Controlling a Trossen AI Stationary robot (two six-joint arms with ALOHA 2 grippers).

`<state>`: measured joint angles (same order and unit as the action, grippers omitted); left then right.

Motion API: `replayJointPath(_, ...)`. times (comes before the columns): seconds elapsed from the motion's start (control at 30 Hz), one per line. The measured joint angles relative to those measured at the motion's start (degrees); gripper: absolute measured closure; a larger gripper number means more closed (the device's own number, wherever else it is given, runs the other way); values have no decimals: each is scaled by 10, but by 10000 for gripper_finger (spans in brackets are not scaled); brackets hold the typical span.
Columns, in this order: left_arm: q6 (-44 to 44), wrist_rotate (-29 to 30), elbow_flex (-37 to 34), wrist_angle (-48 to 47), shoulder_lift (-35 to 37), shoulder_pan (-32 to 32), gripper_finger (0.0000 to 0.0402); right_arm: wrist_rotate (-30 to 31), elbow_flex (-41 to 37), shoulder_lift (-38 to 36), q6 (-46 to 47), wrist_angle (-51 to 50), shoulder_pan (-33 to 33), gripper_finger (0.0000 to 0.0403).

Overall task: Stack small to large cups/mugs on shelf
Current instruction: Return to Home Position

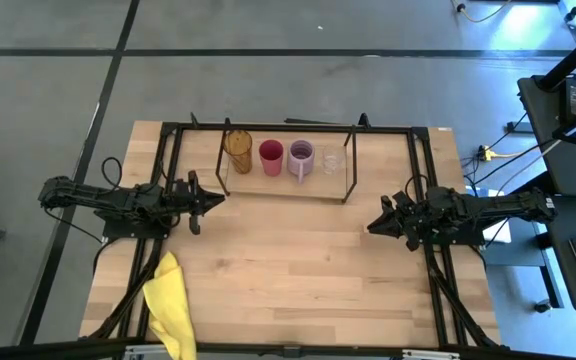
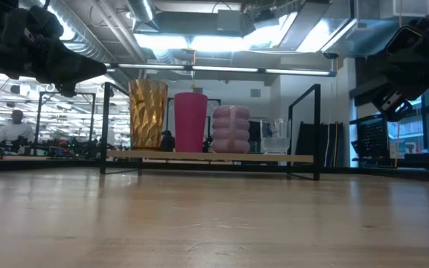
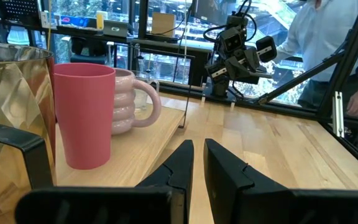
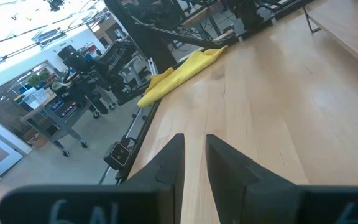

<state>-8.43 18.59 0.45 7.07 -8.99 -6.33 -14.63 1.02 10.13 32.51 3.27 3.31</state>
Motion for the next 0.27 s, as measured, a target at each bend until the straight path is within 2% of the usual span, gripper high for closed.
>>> replayJointPath(0.27, 0, 0, 0, 0, 0, 0, 369, 0, 0, 0, 2, 0, 0, 336)
